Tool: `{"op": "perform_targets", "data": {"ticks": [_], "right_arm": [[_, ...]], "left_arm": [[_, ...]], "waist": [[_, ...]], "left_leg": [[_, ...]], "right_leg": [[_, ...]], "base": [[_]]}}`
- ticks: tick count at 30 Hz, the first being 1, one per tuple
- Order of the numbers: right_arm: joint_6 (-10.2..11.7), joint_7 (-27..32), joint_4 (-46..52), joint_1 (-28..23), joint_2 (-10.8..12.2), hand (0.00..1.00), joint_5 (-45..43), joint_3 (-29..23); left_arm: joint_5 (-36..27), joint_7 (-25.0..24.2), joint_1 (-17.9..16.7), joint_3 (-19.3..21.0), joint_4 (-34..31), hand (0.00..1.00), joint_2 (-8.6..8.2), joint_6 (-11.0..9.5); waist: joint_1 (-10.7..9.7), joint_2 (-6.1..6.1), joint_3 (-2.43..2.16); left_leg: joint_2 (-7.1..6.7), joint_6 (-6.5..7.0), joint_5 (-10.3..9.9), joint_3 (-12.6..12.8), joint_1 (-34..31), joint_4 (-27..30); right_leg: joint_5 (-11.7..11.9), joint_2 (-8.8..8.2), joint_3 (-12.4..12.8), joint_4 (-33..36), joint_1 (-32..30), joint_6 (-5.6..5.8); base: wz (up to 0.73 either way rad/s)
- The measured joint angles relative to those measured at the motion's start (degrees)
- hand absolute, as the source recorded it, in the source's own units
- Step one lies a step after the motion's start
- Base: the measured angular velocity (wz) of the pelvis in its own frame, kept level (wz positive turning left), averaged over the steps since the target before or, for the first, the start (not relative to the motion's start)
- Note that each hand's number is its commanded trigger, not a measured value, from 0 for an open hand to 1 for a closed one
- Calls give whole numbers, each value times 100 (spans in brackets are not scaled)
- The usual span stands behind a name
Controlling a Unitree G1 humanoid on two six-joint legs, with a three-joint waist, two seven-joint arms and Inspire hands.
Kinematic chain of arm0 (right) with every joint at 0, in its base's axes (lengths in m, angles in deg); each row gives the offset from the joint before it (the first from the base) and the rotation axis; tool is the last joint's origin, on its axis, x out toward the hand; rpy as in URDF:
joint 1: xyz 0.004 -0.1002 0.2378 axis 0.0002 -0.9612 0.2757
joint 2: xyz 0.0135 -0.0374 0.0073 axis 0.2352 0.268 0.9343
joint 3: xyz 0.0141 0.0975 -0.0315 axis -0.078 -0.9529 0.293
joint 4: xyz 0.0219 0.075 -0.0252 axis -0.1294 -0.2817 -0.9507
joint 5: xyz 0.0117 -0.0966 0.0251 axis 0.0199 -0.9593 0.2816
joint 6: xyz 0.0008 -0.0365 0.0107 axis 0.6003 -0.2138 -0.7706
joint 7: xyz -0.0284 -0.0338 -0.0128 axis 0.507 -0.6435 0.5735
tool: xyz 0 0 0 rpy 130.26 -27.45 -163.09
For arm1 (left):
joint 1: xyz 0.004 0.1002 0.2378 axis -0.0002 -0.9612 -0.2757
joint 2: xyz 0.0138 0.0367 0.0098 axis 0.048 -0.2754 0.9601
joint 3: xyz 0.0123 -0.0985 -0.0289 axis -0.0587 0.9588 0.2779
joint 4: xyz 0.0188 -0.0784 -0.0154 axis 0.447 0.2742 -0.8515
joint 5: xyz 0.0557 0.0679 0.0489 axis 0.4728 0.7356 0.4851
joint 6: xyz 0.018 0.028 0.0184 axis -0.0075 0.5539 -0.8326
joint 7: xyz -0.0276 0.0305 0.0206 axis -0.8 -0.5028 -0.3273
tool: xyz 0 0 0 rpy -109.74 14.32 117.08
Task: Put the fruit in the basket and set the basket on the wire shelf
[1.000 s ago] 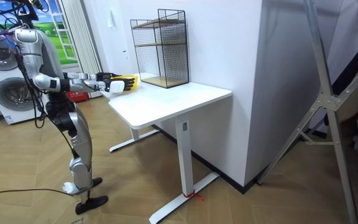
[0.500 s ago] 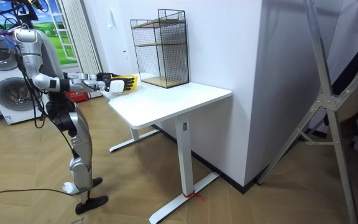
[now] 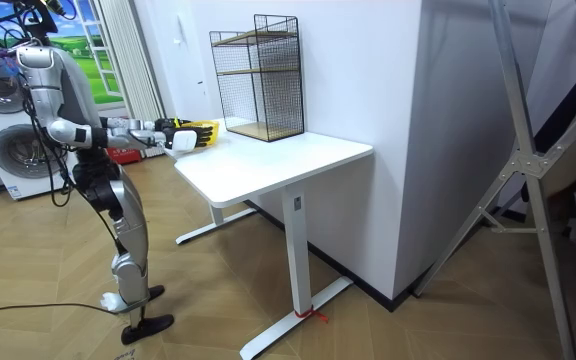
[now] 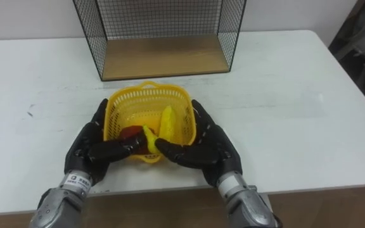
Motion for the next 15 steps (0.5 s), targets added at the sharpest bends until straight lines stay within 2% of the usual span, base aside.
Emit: {"op": "perform_targets", "data": {"ticks": [7,15], "right_arm": [[78,299,17,111,-12,0,7,42],[139,486,41,306,-48,0,-148,47]], "left_arm": [[254,0,1,-243,-89,0,-14,-6],[370,2,28,-270,-237,0,-1,-19]], "waist": [[-11,-29,4],[-95,-43,6]], "left_leg": [[-6,9,5,-7,-11,-6],[-2,9,5,26,-51,-10]], "right_leg": [[0,4,20,19,-29,0],[0,9,40,25,-74,0]], "base": [[0],[0]]}}
